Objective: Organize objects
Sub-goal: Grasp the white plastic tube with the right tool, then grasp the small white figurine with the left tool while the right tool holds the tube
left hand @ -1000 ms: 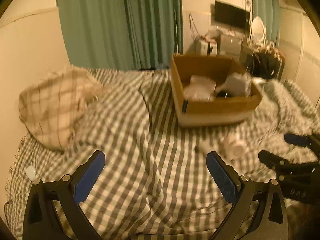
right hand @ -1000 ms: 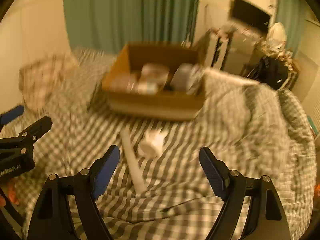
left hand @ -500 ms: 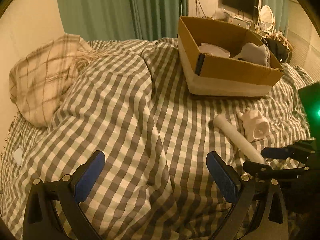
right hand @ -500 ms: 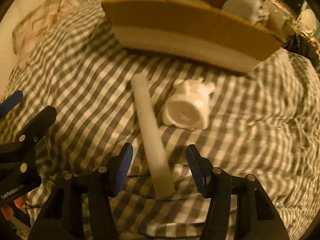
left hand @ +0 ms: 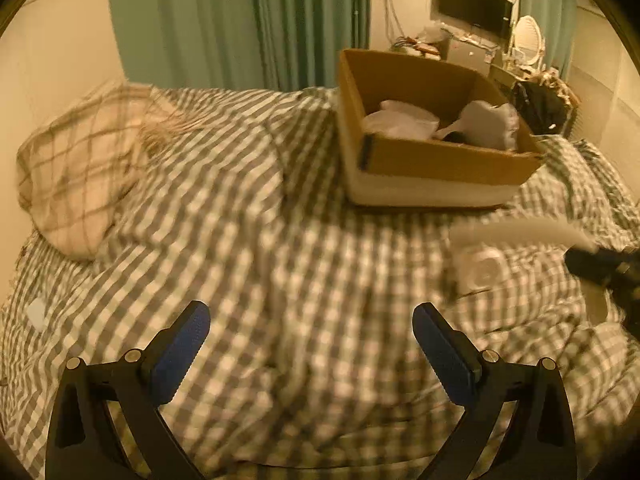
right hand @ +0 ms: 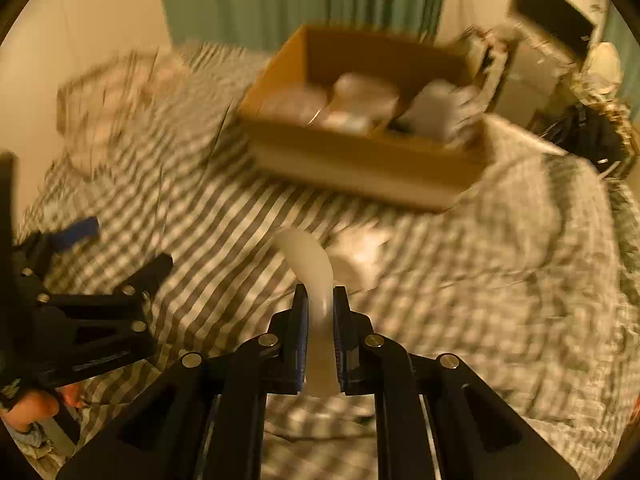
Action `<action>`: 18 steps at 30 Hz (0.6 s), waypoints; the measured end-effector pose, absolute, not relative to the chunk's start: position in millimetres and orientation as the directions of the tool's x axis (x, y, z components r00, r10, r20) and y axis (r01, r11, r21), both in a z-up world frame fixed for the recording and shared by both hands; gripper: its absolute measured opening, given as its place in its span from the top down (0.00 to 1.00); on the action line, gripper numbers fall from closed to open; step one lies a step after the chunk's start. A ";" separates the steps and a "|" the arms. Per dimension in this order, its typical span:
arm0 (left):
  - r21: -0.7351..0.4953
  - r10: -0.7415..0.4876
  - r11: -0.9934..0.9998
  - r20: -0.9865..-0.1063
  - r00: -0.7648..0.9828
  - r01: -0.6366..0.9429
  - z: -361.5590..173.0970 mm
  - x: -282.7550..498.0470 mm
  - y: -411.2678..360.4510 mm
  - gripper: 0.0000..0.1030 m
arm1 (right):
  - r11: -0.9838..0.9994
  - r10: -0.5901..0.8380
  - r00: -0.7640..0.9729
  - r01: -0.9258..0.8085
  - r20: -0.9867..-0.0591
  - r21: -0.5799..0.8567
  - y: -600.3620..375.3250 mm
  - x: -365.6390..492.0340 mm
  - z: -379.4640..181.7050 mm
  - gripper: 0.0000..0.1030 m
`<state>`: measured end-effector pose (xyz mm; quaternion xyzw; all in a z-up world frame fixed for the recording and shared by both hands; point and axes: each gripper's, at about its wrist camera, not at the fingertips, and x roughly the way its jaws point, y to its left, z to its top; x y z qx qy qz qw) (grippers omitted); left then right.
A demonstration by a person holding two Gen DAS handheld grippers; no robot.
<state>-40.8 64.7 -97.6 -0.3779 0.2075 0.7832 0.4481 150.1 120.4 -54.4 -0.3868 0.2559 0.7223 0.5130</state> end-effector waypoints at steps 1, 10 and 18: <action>-0.028 0.553 -0.504 -0.779 -0.297 -0.864 -95.5 -37.1 69.8 0.00 | -0.322 0.562 -0.181 -0.947 -0.807 -0.012 123.1 160.0 -42.4 0.90; -0.038 0.534 -0.439 -0.815 -0.227 -0.898 -104.4 8.2 135.9 0.00 | -0.157 0.621 -0.098 -0.988 -0.778 0.000 147.9 226.4 -37.7 0.90; 0.042 0.454 -0.364 -0.864 -0.217 -0.930 -137.6 34.4 180.1 0.00 | -0.139 0.552 -0.113 -0.989 -0.826 0.042 172.8 247.4 -75.6 0.90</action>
